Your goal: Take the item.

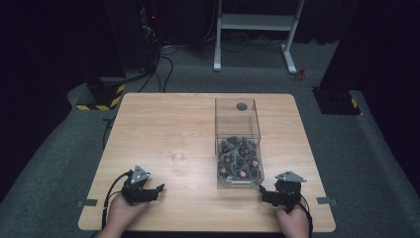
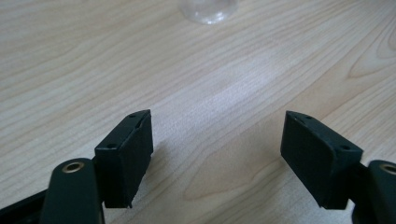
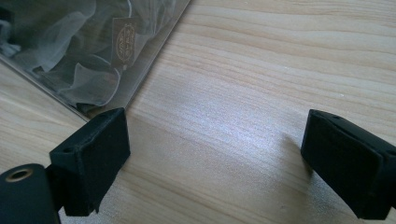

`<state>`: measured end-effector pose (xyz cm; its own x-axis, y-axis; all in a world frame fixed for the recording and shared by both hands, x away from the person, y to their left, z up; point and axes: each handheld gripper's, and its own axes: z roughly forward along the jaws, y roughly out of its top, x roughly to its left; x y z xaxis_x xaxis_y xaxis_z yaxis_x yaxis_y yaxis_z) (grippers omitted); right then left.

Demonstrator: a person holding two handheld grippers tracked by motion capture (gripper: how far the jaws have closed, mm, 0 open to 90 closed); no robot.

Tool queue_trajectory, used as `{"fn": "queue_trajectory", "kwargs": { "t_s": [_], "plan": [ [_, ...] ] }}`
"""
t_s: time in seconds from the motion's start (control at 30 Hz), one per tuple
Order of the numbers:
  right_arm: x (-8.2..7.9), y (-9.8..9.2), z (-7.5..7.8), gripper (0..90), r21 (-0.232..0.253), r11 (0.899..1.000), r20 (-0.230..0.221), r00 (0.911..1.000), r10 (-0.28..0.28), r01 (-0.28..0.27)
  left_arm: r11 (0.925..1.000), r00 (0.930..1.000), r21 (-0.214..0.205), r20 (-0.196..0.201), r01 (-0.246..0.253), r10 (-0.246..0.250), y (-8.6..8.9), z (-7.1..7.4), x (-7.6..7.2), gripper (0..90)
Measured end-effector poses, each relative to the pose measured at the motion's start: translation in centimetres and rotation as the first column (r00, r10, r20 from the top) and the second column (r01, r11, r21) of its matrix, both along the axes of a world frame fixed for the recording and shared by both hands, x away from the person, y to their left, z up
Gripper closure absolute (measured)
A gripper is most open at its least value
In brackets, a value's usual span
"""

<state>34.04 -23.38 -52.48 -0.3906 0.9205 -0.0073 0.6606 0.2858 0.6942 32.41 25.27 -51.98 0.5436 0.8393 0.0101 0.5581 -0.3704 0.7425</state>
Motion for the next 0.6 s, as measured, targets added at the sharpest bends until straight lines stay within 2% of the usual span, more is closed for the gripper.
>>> {"fn": "queue_trajectory", "kwargs": {
  "t_s": [0.23, 0.4, 0.5, 0.6],
  "plan": [
    [0.0, 0.0, 0.0, 7.7, 0.0, 1.0, 0.0, 1.0, 0.0, 0.0, 0.9997, 0.9997, -0.025, 0.024, 0.001, 0.0, 0.2, 0.5, -0.3, 27.9],
    [0.0, 0.0, 0.0, 7.7, 0.0, 1.0, 0.0, 1.0, 0.0, 0.0, 0.9983, 0.9993, -0.058, 0.038, 0.003, -0.001, 0.3, 0.8, -0.5, 28.8],
    [0.0, 0.0, 0.0, 7.7, 0.0, 1.0, 0.0, 1.0, 0.0, 0.0, 0.9968, 0.9985, -0.079, 0.054, 0.006, -0.002, 0.3, 1.1, -0.7, 29.1],
    [0.0, 0.0, 0.0, 7.7, 0.0, 1.0, 0.0, 1.0, 0.0, 0.0, 0.9953, 0.9961, -0.095, 0.087, 0.021, -0.012, 0.3, 1.6, -1.0, 29.5]
  ]
}}
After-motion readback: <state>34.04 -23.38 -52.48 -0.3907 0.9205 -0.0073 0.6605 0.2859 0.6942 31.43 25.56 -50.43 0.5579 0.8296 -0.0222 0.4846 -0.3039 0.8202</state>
